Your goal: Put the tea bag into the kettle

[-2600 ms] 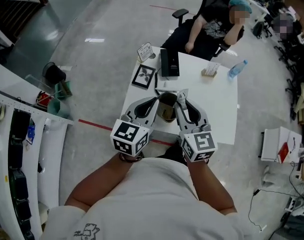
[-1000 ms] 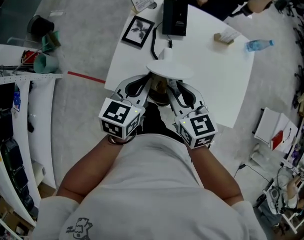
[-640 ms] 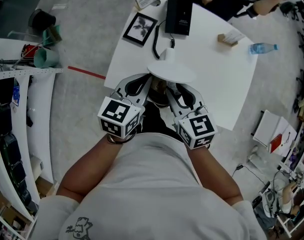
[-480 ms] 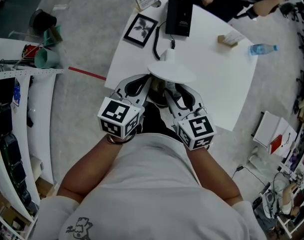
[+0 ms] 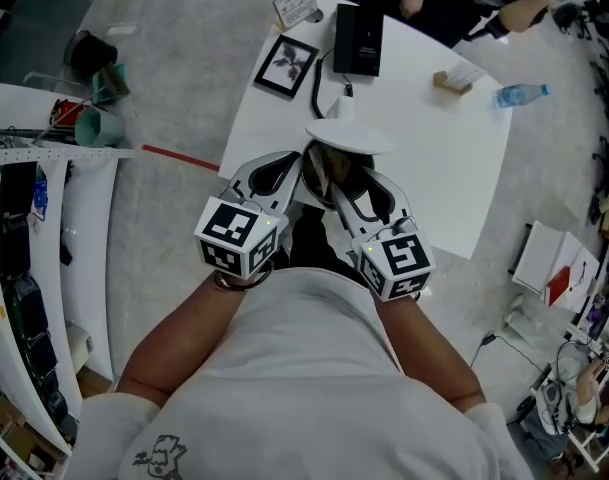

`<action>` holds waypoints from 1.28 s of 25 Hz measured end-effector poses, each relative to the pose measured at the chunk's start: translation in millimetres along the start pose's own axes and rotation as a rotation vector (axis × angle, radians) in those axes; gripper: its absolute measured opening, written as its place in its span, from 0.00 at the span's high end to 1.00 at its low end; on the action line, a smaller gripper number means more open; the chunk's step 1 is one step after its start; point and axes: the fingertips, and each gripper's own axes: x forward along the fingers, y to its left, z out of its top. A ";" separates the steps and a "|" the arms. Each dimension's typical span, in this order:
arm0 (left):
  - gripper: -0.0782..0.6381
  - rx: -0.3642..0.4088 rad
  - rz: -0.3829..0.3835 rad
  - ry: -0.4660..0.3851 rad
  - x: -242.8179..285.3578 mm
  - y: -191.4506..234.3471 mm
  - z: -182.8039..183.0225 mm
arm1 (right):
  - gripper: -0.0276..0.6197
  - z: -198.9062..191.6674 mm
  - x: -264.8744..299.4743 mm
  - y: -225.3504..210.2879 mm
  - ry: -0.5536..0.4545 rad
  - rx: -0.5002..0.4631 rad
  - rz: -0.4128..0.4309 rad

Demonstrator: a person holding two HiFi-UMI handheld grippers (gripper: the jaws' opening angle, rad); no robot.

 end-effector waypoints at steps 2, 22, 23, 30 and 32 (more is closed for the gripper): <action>0.88 0.012 -0.008 -0.009 -7.4 -2.0 3.6 | 0.68 2.7 -4.8 3.9 -0.013 0.002 -0.015; 0.88 0.169 -0.176 -0.182 -105.0 -45.6 46.9 | 0.87 58.1 -54.7 98.5 -0.264 -0.066 -0.123; 0.88 0.179 -0.188 -0.192 -110.3 -51.6 48.4 | 0.88 61.4 -59.3 103.3 -0.280 -0.073 -0.127; 0.88 0.216 -0.245 -0.241 -134.2 -74.6 57.1 | 0.92 74.5 -80.9 125.5 -0.352 -0.091 -0.120; 0.88 0.211 -0.258 -0.246 -138.1 -82.5 56.3 | 0.93 73.4 -87.8 129.4 -0.359 -0.095 -0.112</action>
